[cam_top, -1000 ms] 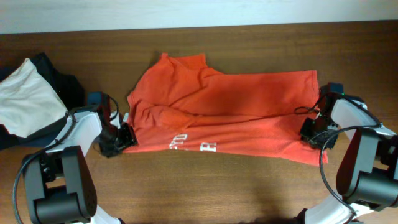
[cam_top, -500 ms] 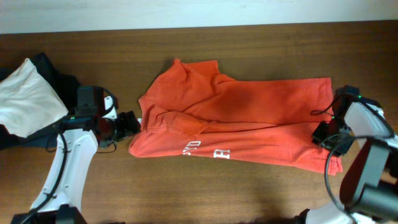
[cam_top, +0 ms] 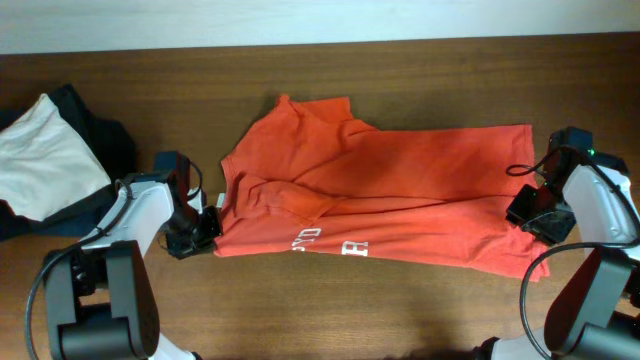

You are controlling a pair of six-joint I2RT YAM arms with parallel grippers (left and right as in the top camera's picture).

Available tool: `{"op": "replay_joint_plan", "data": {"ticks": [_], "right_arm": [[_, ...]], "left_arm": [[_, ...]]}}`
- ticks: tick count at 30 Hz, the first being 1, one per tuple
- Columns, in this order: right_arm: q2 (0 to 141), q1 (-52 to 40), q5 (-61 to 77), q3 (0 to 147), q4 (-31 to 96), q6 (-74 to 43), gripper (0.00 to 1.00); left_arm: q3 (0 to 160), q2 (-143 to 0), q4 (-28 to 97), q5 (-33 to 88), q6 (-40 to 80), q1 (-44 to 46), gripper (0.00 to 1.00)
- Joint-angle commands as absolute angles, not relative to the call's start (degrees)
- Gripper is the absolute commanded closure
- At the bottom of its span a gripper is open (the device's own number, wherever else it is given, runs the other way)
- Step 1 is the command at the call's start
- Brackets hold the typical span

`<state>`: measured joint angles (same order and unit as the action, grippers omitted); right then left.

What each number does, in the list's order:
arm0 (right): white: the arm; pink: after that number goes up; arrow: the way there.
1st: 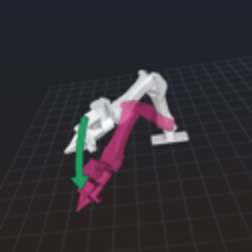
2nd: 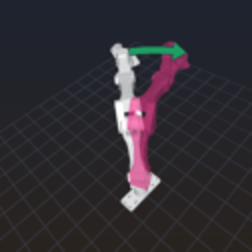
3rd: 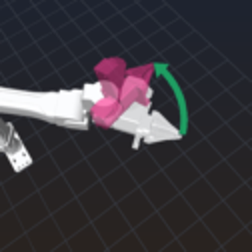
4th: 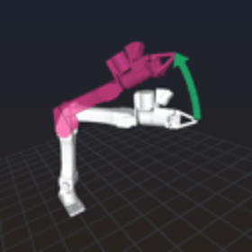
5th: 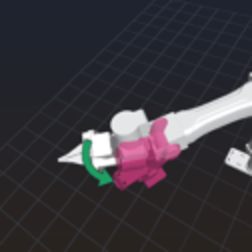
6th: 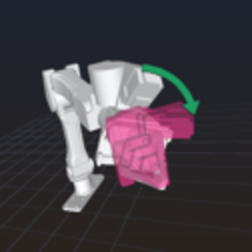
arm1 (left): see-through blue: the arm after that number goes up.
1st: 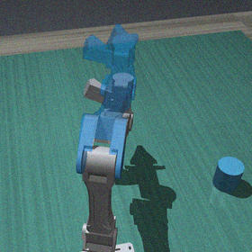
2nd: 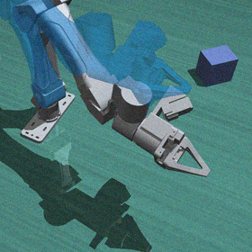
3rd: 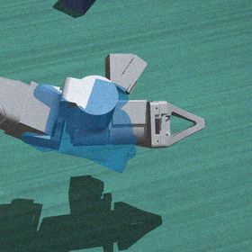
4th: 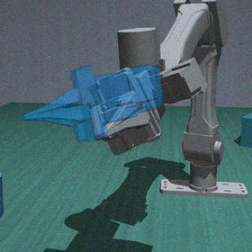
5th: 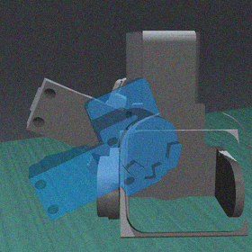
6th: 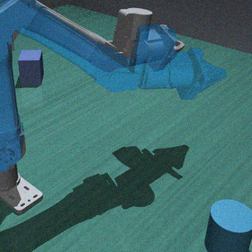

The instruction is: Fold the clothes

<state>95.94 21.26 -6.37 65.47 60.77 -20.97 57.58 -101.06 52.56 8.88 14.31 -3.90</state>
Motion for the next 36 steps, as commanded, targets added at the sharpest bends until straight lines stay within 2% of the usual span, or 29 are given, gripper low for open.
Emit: {"op": "replay_joint_plan", "data": {"ticks": [1, 4, 6, 10, 11, 12, 13, 14, 16, 20, 28, 31, 35, 36], "right_arm": [[95.5, 20.86, -6.42, 65.91, 61.01, -21.28, 0.54], [95.5, 20.86, -6.42, 65.91, 61.06, -20.34, 0.53], [95.5, 20.86, -6.42, 65.91, 61.06, -20.21, 0.54], [95.5, 20.97, -6.44, 65.91, 61.01, -20.18, 0.54], [95.5, 20.97, -6.42, 65.91, 60.88, -20.21, 0.54], [95.5, 20.97, -6.42, 65.91, 60.88, -20.21, 0.53], [95.5, 20.97, -6.39, 65.91, 60.86, -20.21, 0.54], [95.5, 20.97, -6.39, 65.91, 60.88, -20.21, 0.53], [95.5, 20.97, -6.2, 65.91, 60.9, -20.21, 0.53], [95.5, 20.97, -5.52, 65.91, 60.9, -20.18, 0.52], [95.5, 20.97, -4.49, 65.91, 61.58, -19.77, 0.49], [95.5, 20.97, -4.49, 65.91, 61.58, -19.79, 0.49], [95.5, 20.97, -4.49, 65.91, 61.58, -19.79, 0.49], [95.5, 20.97, -4.49, 65.91, 61.56, -19.79, 0.49]], "left_arm": [[57.23, -101.67, 55.57, 5.26, 14.57, -3.9, 0.99], [57.23, -101.65, 63.18, -2.33, 23.09, -3.9, 1.0], [57.23, -101.1, 67.88, -2.63, 26.3, -3.9, 0.99], [57.25, -95.53, 67.4, -2.57, 27.24, -3.9, 0.98], [57.32, -93.08, 66.17, -2.37, 27.18, -3.88, 0.79], [57.58, -91.33, 65.14, -2.37, 27.11, -3.9, 0.51], [58.37, -89.56, 63.64, -2.13, 25.76, -3.9, 0.4], [59.9, -87.81, 61.47, -0.51, 22.33, -3.88, 0.36], [64.42, -86.72, 57.21, 4.4, 15.66, -3.73, 0.36], [75.31, -91.5, 49.21, 9.89, 10.44, -0.69, 0.35], [104.86, -119.11, 51.57, 13.1, 6.55, 3.81, 0.31], [113.3, -130.67, 47.7, 14.46, 6.55, 4.8, 0.32], [113.73, -135.55, 41.63, 16.73, 6.57, 6.15, 0.36], [113.73, -136.03, 40.93, 16.69, 6.55, 6.42, 0.43]]}}
